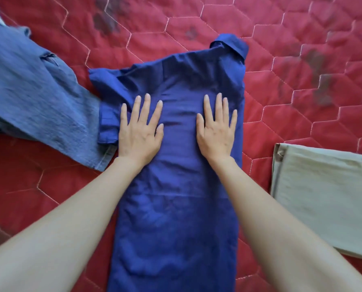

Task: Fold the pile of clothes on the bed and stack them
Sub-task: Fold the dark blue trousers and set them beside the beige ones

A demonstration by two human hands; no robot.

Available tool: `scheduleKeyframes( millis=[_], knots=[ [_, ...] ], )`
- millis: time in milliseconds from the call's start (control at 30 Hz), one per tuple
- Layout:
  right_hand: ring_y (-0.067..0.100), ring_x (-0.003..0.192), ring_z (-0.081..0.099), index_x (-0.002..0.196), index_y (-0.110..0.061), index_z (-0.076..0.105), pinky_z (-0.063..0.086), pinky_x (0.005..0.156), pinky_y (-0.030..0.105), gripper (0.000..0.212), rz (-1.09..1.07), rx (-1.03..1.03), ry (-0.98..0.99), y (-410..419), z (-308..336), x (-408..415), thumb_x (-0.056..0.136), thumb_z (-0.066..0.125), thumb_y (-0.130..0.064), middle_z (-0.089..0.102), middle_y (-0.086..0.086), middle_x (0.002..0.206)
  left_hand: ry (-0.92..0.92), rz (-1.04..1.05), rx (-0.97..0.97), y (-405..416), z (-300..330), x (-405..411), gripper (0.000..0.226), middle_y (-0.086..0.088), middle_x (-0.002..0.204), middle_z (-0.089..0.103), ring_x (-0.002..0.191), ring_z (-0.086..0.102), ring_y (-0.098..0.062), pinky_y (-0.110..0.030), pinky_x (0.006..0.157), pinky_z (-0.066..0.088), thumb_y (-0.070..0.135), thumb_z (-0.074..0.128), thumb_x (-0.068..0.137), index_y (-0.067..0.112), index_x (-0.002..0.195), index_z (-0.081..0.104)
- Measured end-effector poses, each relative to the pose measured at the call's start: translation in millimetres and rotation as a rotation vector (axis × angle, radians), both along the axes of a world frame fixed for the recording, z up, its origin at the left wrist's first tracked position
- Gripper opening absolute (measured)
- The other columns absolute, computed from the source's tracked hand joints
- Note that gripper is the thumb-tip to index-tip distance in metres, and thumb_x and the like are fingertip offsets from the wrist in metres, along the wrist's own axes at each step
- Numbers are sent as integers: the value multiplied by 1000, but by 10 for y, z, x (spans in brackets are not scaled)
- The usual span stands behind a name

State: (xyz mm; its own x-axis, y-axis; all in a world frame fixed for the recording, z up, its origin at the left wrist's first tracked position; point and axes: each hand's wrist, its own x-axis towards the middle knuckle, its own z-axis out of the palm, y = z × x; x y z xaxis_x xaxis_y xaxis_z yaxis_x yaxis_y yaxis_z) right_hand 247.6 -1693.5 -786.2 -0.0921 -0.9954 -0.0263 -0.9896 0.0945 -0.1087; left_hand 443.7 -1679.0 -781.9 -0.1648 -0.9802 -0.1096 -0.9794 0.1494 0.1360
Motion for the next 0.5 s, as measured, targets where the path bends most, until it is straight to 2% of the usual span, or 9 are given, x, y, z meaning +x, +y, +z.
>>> scheduleKeyframes(
  millis=[133, 300, 400, 500],
  knots=[
    [26, 148, 13, 152, -21, 27, 8, 120, 49, 53, 1, 31, 4, 113, 44, -62, 102, 30, -38, 19, 10, 160, 69, -6, 14, 102, 142, 339, 56, -13, 156, 28, 146, 23, -30, -57, 116, 11, 37, 26, 99, 12, 149, 34],
    [30, 146, 22, 146, -9, 38, 12, 119, 53, 54, 143, -72, -168, -13, 312, 446, 98, 45, -33, 30, 14, 155, 185, 197, -114, -237, 322, 885, 53, -14, 156, 28, 145, 21, -34, -53, 116, 11, 27, 39, 99, 7, 148, 33],
    [29, 144, 27, 143, -9, 44, 16, 118, 52, 58, 310, -59, -295, 69, 439, 994, 95, 44, -42, 38, 13, 151, 200, 190, -20, -616, 351, 1120, 55, -13, 157, 26, 146, 18, -31, -47, 118, 11, 27, 45, 100, 8, 150, 30],
    [27, 144, 28, 144, -9, 44, 15, 118, 51, 68, 482, 26, -283, 288, 437, 1450, 89, 49, -49, 39, 12, 151, 211, 98, 111, -913, 354, 1176, 58, -9, 151, 37, 138, 31, -29, -43, 114, 22, 40, 49, 97, 13, 147, 37]
  ],
)
